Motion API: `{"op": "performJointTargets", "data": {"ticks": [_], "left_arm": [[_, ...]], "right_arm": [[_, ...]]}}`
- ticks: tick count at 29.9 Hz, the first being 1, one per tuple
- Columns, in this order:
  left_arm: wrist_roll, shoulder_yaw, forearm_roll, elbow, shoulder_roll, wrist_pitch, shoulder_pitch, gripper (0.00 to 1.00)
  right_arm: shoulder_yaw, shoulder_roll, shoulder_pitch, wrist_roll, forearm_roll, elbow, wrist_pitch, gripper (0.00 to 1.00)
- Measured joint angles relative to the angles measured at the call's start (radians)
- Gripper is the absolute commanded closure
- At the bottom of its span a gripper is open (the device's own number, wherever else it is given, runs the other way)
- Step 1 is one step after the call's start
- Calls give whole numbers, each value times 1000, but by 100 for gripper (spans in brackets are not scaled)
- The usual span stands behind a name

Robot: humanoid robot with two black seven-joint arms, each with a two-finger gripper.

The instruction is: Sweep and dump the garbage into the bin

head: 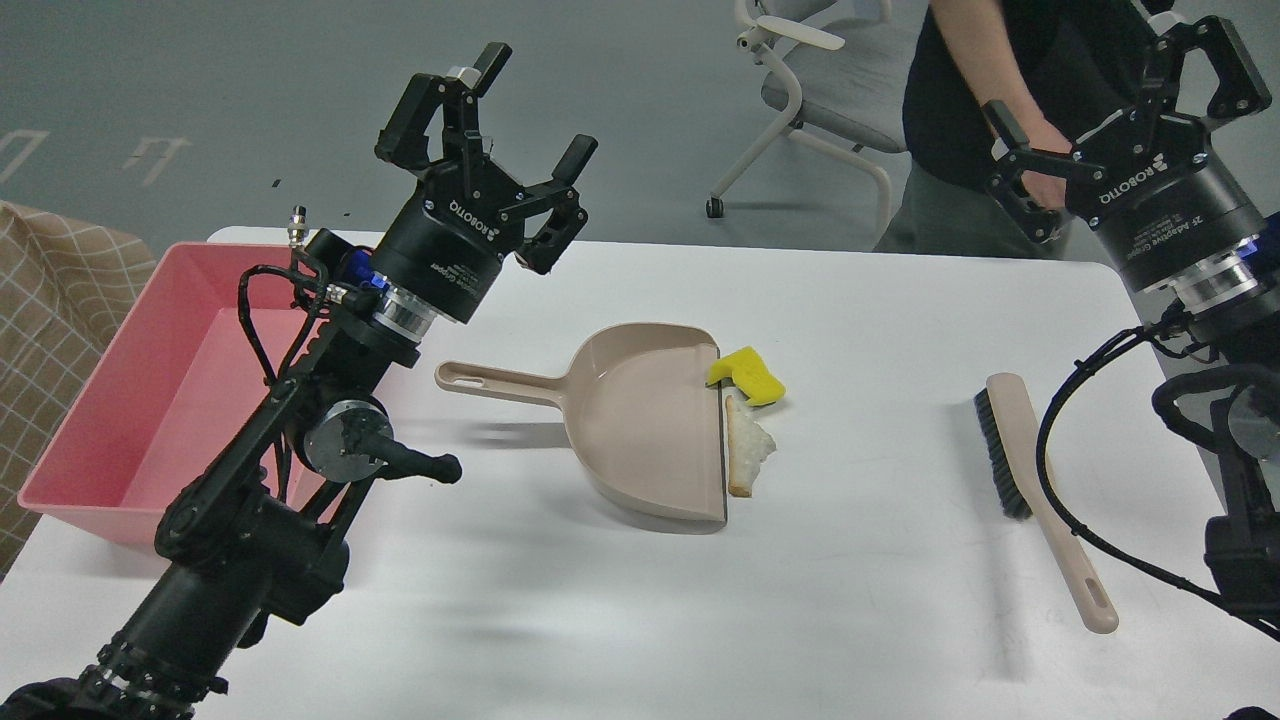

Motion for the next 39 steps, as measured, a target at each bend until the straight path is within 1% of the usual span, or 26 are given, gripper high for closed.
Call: {"op": "performJointTargets", "data": {"ticks": [11, 15, 21, 39], "left_arm": [[-3, 2, 6, 1, -9, 7, -4, 2], [-3, 0, 4, 1, -28, 22, -4, 2], [10, 12, 5, 1, -35, 56, -4, 2], [9, 15, 9, -2, -35, 60, -9, 2]], "right_arm": [[0, 1, -4, 0, 0, 5, 0, 0], [1, 0, -5, 0, 0, 6, 0, 0], [2, -2, -5, 0, 0, 7, 0, 0], [2, -2, -10, 2, 0, 9, 0, 0]]}}
